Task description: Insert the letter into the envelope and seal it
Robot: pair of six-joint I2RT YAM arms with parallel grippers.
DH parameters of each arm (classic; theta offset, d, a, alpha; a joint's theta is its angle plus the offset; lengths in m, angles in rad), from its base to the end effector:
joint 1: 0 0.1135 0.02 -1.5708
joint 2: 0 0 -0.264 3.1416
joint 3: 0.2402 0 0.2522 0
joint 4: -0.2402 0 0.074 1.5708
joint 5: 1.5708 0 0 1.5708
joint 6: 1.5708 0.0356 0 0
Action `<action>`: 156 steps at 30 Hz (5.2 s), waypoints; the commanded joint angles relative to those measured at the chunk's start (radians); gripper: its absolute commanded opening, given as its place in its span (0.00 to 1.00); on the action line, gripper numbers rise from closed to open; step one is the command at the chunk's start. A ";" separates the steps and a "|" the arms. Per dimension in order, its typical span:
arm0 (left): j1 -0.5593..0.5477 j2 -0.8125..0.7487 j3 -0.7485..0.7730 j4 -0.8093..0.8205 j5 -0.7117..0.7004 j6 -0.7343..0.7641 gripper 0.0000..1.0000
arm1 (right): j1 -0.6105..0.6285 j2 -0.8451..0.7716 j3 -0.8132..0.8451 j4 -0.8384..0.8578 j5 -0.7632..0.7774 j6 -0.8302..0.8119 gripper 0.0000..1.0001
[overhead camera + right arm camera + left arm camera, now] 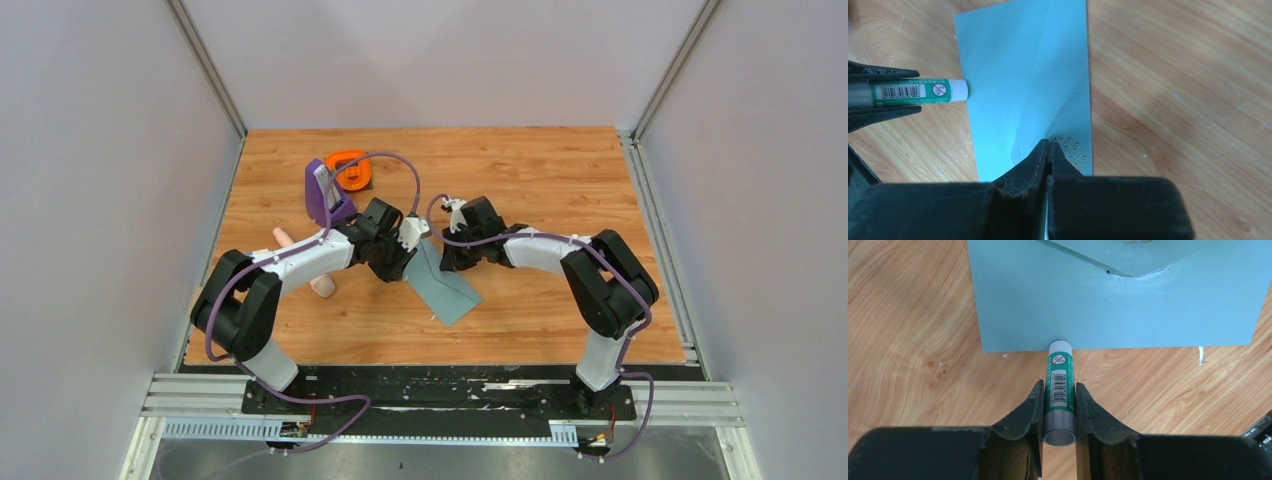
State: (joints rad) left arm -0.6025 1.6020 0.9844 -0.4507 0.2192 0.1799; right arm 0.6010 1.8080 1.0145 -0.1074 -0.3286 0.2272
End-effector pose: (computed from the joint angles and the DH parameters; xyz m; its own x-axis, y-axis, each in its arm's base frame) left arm 0.2552 -0.1849 0.1891 -0.5960 0.6219 -0.5079 0.7583 0.6440 -0.1013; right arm 0.2933 0.2150 0.1532 -0.7877 -0.2815 -0.5480 -0.5368 0.7500 0.3863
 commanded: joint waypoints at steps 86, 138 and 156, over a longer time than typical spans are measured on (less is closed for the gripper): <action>0.019 -0.018 0.073 -0.015 0.025 -0.012 0.00 | 0.027 0.160 0.010 -0.019 0.055 0.136 0.00; 0.112 -0.026 0.317 -0.139 0.100 0.005 0.00 | -0.031 0.016 0.177 -0.029 -0.134 0.168 0.17; 0.133 -0.128 0.496 -0.362 0.269 0.021 0.00 | -0.335 -0.152 0.039 -0.383 0.362 -0.032 0.93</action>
State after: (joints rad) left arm -0.4747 1.5043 1.4567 -0.7761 0.4320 0.1894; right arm 0.2810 1.6196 1.0695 -0.4320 -0.0063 0.2291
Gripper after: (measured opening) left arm 0.281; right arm 0.926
